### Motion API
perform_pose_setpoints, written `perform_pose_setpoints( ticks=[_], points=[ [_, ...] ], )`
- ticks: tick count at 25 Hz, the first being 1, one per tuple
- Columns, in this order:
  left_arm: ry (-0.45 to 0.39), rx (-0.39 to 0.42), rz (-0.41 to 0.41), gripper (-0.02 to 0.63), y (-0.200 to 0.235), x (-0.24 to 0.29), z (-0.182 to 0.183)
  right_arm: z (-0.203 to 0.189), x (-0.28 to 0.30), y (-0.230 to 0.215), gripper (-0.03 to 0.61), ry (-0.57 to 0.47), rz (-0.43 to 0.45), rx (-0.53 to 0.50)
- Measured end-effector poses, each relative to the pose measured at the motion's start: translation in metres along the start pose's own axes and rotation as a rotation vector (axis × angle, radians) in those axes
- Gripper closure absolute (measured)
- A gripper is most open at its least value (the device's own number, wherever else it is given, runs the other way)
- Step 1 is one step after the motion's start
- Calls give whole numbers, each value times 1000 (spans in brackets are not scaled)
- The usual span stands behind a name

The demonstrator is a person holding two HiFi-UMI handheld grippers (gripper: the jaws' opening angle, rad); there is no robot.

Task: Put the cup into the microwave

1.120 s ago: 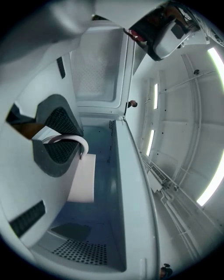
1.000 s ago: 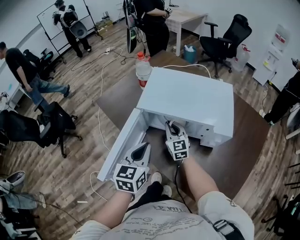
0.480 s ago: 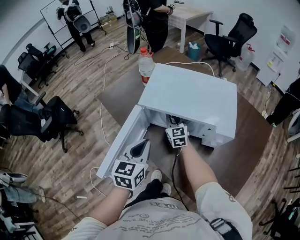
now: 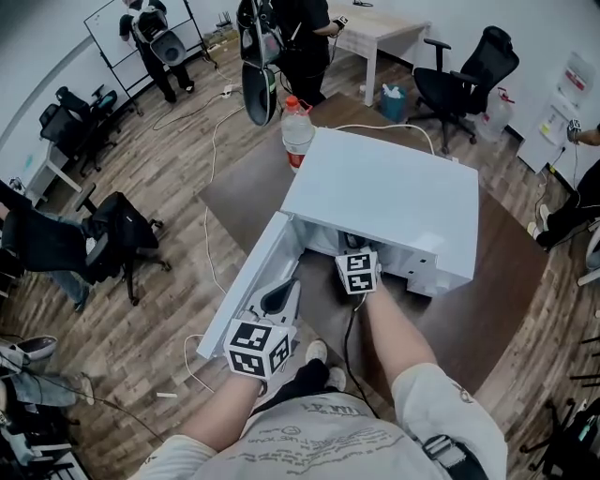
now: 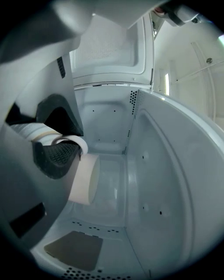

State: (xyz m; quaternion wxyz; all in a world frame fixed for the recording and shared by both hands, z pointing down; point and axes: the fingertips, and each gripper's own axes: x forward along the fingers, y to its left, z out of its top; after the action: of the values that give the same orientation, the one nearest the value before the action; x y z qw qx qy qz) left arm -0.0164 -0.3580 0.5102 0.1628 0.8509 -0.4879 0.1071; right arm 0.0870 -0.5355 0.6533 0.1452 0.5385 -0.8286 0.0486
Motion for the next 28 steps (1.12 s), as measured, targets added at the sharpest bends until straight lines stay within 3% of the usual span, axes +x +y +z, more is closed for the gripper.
perform_pose_setpoints(
  ticks=[2,4,6,14,16,17,19,28],
  points=[
    [-1,0,-3,601,-2,0,-1,-6,-1,3,542,22,0,8],
    [0,4,-10,601,-3,1,1,-8,-3,4,485,27,-5,16],
    [0,8,-17,601,-4,3,3,-8,-5,2,467,32,-18,22],
    [-7,18,-23,601,-7,5,9,-9,-24,-7,457,-2,-85,71],
    [-12,19,-20,601,-7,5,11,-6,-34,-7,469,-12,-93,89],
    [-15,21,-19,602,-7,6,12,-4,-39,-7,536,-15,-99,94],
    [-22,19,-19,601,-7,8,14,0,-50,-6,553,-20,-102,109],
    [-97,-6,-14,601,-10,15,33,47,-113,19,563,-62,-89,167]
  ],
)
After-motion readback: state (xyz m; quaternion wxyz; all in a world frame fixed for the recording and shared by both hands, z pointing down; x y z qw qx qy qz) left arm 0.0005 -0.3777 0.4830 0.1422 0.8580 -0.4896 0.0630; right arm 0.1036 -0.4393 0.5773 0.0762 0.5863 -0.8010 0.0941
